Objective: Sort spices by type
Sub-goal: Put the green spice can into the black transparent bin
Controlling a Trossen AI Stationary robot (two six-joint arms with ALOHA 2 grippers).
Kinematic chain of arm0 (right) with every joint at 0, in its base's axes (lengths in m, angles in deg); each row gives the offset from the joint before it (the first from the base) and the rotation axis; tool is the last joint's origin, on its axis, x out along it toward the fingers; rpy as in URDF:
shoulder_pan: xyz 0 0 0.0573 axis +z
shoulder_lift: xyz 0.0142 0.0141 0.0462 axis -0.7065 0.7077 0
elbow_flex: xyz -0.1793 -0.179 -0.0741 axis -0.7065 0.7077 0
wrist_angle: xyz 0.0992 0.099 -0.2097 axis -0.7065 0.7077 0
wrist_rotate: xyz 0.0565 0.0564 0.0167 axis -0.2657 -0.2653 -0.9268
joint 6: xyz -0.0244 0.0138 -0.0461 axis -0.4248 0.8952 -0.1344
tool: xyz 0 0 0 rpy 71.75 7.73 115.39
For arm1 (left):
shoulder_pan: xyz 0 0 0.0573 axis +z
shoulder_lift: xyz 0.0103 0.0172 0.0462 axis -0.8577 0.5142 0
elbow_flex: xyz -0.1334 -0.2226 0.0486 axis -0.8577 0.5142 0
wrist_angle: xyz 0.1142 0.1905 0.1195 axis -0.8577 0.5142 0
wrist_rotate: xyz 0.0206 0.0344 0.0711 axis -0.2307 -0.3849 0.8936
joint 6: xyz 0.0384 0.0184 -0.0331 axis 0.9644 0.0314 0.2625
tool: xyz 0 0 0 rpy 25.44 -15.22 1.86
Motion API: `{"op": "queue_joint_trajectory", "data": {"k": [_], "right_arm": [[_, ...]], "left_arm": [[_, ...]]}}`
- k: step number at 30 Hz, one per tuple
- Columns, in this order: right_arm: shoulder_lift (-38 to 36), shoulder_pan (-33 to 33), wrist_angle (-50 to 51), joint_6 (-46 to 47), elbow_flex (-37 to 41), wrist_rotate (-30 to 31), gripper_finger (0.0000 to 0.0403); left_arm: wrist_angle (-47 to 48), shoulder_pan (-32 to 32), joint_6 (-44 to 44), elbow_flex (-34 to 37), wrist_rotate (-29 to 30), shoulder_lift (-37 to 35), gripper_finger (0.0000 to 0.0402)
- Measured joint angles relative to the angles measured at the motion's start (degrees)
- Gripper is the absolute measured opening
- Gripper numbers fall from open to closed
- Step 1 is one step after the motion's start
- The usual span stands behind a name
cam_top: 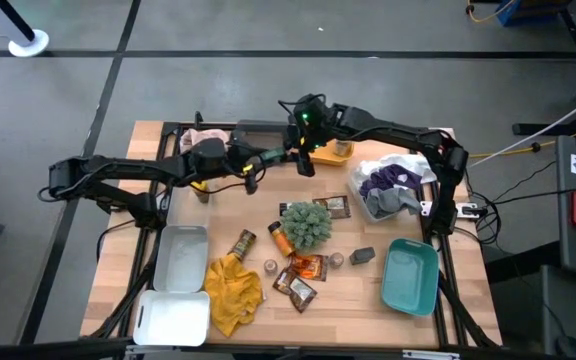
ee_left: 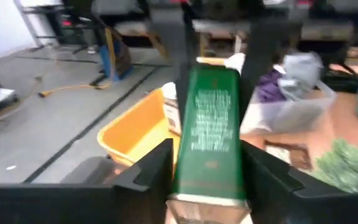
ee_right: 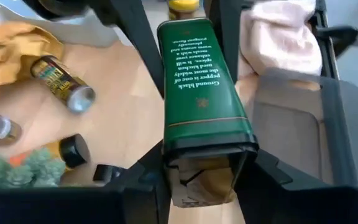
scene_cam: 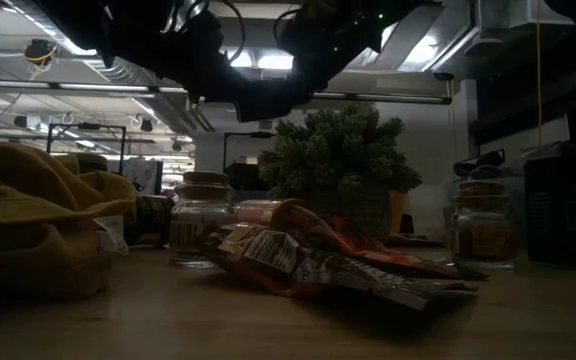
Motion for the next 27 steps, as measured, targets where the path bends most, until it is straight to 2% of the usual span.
{"op": "queue_joint_trajectory", "data": {"k": [4,7,15,27], "right_arm": [[0.0,0.0,-0.1,0.0,0.0,2.1,0.0131],[0.0,-0.3,-0.2,-0.7,0.0,6.1,0.0131],[0.0,-2.0,-3.0,-6.7,0.0,21.7,0.0131],[4.2,-6.7,-2.3,-8.3,0.0,25.6,0.0131]], "left_arm": [[1.7,0.0,-0.2,-0.1,4.6,-0.1,0.0201],[2.1,0.0,0.2,-0.1,5.0,-0.1,0.0224],[3.4,0.2,3.0,-0.1,4.9,-1.8,0.0231],[14.0,1.3,0.4,-0.1,5.2,-2.1,0.0232]]}}
